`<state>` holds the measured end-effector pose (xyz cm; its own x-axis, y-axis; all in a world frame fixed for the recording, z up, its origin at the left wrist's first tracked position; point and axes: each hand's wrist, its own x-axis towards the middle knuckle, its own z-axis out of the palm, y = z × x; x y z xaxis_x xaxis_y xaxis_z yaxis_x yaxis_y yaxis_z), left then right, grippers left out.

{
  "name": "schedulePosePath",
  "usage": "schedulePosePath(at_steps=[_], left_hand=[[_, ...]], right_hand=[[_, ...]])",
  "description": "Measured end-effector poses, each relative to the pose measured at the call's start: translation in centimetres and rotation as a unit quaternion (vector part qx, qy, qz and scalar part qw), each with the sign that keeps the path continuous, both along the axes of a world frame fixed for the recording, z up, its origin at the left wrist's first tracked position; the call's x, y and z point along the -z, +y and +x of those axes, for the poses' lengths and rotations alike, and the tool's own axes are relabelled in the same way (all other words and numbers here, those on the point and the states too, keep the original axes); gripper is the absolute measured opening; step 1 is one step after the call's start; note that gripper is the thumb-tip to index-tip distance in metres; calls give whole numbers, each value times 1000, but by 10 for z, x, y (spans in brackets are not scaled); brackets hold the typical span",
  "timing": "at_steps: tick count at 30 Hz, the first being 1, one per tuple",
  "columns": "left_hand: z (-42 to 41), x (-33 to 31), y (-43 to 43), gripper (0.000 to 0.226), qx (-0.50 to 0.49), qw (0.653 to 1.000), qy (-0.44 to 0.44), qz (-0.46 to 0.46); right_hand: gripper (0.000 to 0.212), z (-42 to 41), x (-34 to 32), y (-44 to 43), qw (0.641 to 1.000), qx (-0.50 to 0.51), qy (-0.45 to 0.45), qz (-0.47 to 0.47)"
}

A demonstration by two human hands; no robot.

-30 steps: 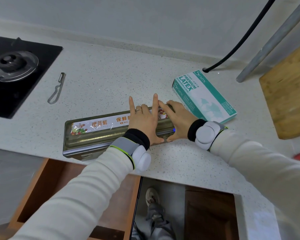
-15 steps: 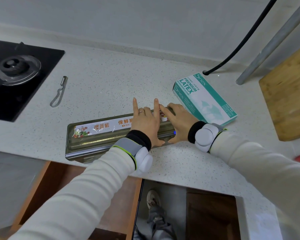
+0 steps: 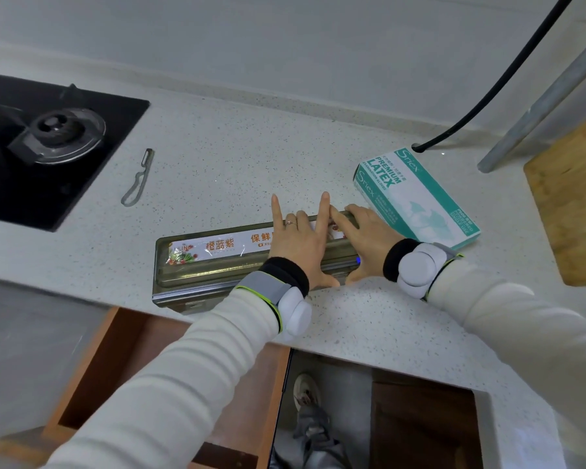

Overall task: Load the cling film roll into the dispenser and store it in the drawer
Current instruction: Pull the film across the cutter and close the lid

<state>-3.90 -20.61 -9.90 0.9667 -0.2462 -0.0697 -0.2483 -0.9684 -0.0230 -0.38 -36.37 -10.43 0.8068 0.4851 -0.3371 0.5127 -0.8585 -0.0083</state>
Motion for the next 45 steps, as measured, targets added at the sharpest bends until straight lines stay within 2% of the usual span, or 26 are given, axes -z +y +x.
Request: schedulePosePath(at_steps=[5, 11, 15, 19, 24, 28, 34, 45], left_hand=[[-5, 3, 18, 147, 2, 999, 9, -32], [-14, 2, 59, 149, -38, 998, -4, -45], [-24, -4, 105, 149, -88, 994, 10, -66], [-39, -3, 145, 151, -124, 989, 43, -73], [-63, 7, 186, 149, -156, 982, 67, -79], [-68, 15, 195, 144, -140, 983, 56, -103], [-66, 18, 198, 147, -136, 981, 59, -122], [-64, 13, 206, 145, -140, 979, 81, -121]], right_hand=[[147, 0, -5, 2, 1000, 17, 9, 11], [148, -3, -15, 22, 998, 48, -17, 30], [143, -8, -23, 64, 995, -5, -39, 88], [140, -22, -22, 114, 991, -68, -34, 106], [140, -36, -10, 164, 992, -98, -7, 76], [140, -39, -3, 181, 995, -88, -13, 45], [137, -43, -1, 190, 997, -54, -30, 45], [137, -49, 0, 208, 996, -54, -47, 44]])
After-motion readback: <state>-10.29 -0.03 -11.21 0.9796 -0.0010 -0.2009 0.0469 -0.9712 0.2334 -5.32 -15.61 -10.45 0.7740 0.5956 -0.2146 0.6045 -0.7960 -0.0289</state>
